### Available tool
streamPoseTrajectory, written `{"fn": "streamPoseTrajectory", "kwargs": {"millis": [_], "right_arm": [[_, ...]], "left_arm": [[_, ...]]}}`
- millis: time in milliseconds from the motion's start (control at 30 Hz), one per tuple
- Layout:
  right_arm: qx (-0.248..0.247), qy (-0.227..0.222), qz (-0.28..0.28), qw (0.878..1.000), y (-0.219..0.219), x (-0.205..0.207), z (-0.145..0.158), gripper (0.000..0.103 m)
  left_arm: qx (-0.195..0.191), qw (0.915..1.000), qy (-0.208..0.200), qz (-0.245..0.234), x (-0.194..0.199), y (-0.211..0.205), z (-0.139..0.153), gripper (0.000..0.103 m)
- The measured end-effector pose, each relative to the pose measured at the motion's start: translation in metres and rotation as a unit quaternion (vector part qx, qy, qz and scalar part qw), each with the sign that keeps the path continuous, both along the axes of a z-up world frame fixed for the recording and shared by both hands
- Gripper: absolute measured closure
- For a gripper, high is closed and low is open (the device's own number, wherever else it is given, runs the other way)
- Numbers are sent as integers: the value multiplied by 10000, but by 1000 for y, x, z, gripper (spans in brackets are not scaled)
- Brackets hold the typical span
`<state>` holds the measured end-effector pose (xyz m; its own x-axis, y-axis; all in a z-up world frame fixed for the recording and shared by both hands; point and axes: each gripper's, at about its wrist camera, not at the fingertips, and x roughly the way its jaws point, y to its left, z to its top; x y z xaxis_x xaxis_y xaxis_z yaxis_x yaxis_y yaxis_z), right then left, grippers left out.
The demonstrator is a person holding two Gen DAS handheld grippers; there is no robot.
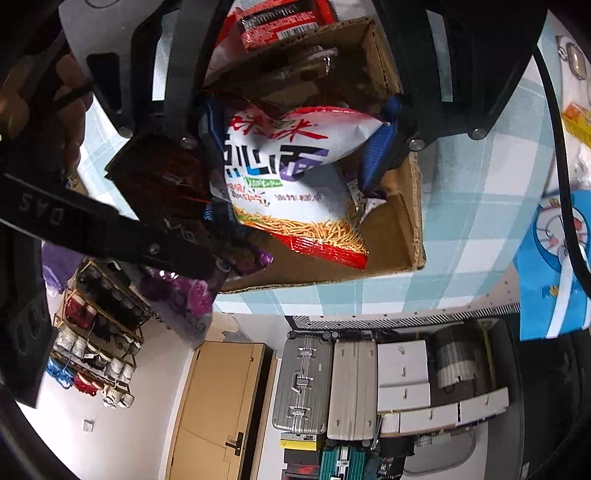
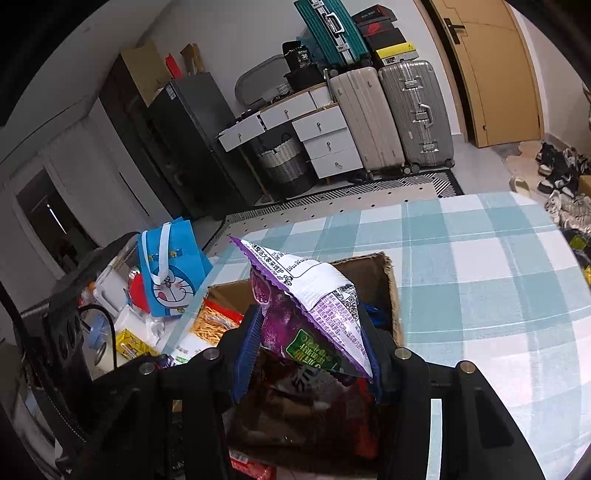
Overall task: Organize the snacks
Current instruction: 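Open both grippers to drop the bags into the box, then move both grippers toward the red wafer pack and red-white balloon packet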
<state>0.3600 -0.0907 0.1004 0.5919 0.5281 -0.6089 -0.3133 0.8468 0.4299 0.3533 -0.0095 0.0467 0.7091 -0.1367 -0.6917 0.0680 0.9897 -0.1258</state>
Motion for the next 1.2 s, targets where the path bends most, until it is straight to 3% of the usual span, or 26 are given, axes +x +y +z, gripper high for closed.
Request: {"fn": "streamPoseTrajectory", "kwargs": {"millis": [167,267,467,567,600,633,767,933,1200], "right_arm": [[-4,207,-20,9998,1,9,-11,53],[91,60,17,9999,-2,2,-6,52],[-148,-255,59,9995,-17,-20,7,48],[-142,-397,18,9991,-29,-35,12,28],[-97,-423,52,9990,-34,-41,13,19],[-59,-409,113,9991,-37,-46,14,11],[-87,-438,359,9984,-44,-68,17,1],[-394,-478,358,9974,-50,-91,14,0],[-455,-298,446,9975,-58,-117,1,0]], "left_arm": [[161,9998,40,-82,8,-5,-4,42],[111,9999,-27,-70,4,-3,-1,39],[-273,9991,-310,-120,-21,8,16,19],[-270,9989,-353,-144,-37,10,24,11],[-280,9988,-389,-137,-43,11,27,2],[-297,9986,-417,-131,-50,11,30,1],[-448,9976,-496,-193,-73,16,39,1],[-507,9973,-538,2,-105,26,45,1],[-314,9986,-399,165,-141,39,39,1]]}}
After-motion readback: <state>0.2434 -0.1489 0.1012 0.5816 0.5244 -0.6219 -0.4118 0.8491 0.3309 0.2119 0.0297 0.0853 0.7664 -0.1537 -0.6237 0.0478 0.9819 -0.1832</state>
